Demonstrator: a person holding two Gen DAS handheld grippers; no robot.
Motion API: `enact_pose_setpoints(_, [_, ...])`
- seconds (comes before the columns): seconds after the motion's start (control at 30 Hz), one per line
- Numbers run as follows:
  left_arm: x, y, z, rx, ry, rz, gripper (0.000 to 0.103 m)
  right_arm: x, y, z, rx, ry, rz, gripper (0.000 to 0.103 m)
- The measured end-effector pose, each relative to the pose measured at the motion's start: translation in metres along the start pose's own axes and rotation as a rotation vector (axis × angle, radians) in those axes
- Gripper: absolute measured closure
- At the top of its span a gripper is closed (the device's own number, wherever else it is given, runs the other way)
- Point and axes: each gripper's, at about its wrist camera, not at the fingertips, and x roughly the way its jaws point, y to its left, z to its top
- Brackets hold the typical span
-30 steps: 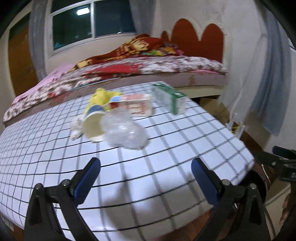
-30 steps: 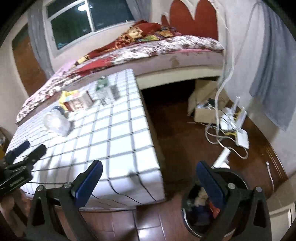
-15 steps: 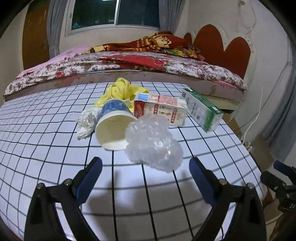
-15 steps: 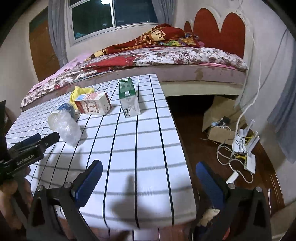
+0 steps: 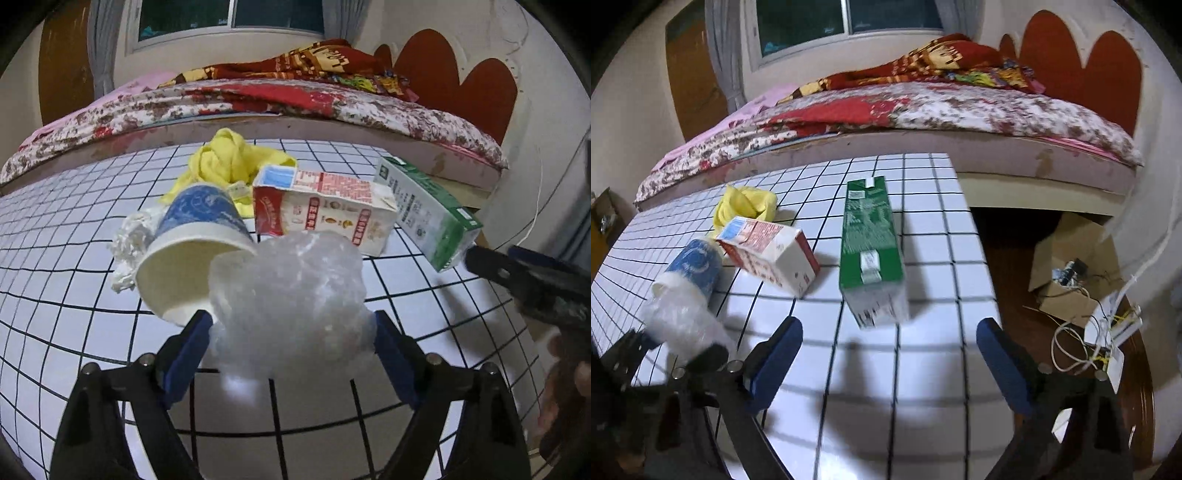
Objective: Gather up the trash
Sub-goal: 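Grasp the green milk carton with the right tool while the left tool grasps the clear plastic bag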
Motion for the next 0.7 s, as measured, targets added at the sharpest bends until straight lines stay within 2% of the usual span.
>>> enact_pose_setpoints(0.07, [0.001, 0.002, 0.001, -0.008, 0.004, 0.000, 0.017, 0.010, 0.003, 0.007, -0.005, 0.012, 0.005, 0.018])
enact_pose_setpoints(0.13, [0.002, 0.002, 0.001, -0.010, 0.015, -0.008, 0.026, 0.019, 0.005, 0.012, -0.004, 0.029, 0.008, 0.031])
enact_pose_setpoints(0.17, [0.003, 0.002, 0.000, -0.010, 0.018, -0.014, 0.028, 0.022, 0.006, 0.013, -0.004, 0.037, 0.010, 0.041])
enact_pose_setpoints(0.2, [0.002, 0.002, 0.000, -0.011, 0.016, -0.021, 0.034, 0.025, 0.007, 0.013, -0.005, 0.046, 0.012, 0.058])
enact_pose_setpoints(0.3, [0.000, 0.001, -0.003, 0.002, 0.015, -0.044, 0.053, 0.023, 0.008, 0.009, -0.005, 0.052, 0.014, 0.060])
enact_pose_setpoints(0.33, [-0.001, 0.001, -0.003, 0.002, 0.013, -0.055, 0.056, 0.020, 0.008, 0.007, -0.006, 0.052, 0.016, 0.061])
enact_pose_setpoints(0.7, [-0.036, -0.003, -0.022, 0.069, -0.048, -0.115, 0.060, -0.049, 0.003, -0.042, -0.017, -0.016, -0.043, 0.061])
